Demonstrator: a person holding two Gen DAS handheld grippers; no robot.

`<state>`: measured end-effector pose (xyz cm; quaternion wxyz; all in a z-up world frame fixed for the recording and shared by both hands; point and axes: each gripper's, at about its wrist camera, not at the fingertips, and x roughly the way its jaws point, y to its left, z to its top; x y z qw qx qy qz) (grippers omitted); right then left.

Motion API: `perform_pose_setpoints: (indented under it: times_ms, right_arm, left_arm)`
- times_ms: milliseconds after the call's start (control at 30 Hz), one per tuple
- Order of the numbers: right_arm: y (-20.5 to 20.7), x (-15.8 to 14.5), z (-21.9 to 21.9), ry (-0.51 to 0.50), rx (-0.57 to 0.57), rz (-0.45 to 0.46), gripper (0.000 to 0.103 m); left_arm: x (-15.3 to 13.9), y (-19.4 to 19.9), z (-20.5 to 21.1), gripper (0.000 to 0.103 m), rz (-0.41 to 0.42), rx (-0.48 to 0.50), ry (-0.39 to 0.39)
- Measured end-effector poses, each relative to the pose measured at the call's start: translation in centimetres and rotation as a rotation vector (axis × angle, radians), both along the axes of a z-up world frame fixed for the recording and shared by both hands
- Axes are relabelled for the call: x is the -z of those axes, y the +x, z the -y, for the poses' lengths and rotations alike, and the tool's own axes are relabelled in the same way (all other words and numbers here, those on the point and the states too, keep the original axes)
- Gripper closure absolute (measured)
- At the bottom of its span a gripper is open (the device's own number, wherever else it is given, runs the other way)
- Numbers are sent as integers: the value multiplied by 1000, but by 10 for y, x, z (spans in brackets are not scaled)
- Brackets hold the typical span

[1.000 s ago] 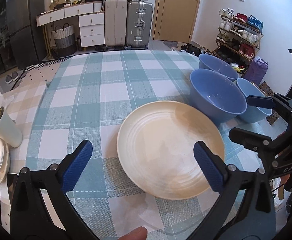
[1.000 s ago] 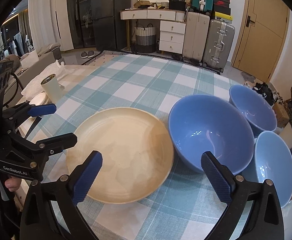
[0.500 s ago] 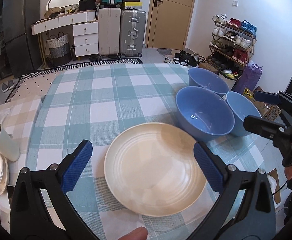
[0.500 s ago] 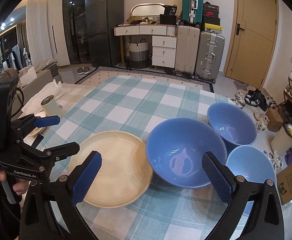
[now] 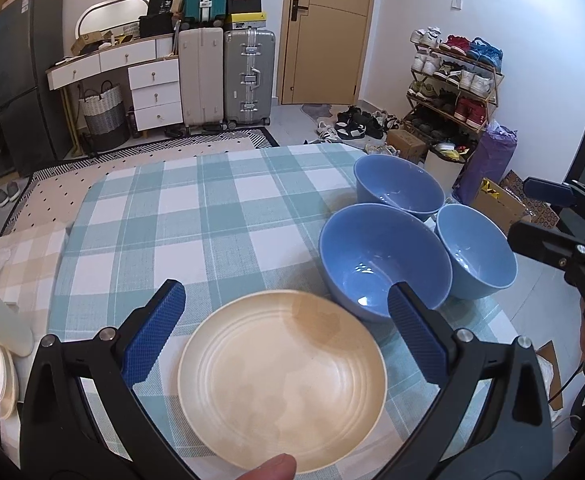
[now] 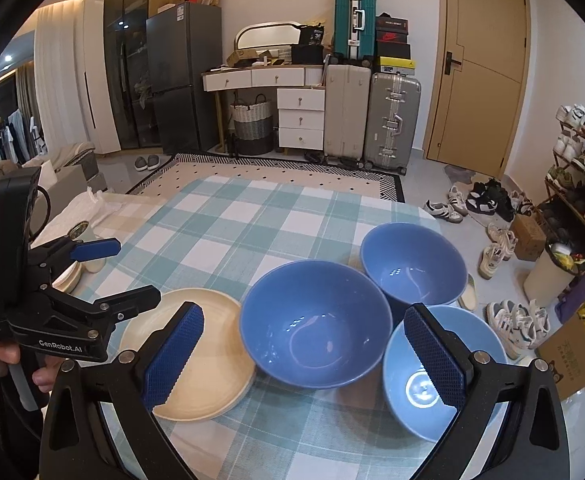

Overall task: Organize plates and bowls
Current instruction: 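Move both tools toward the light-blue bowls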

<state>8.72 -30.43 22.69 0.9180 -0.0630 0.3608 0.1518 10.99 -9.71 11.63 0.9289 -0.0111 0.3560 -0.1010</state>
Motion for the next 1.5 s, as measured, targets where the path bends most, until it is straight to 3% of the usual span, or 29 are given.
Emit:
perform_pose_setpoints:
  times_ms: [633, 1500]
  right_arm:
    - [42, -7, 72, 22, 138, -23, 1]
    - [128, 24, 128, 72, 233, -139, 1]
  left_arm:
    - [-21, 63, 63, 2, -8, 76, 28]
    - [-7, 181, 94, 2, -89, 91, 49]
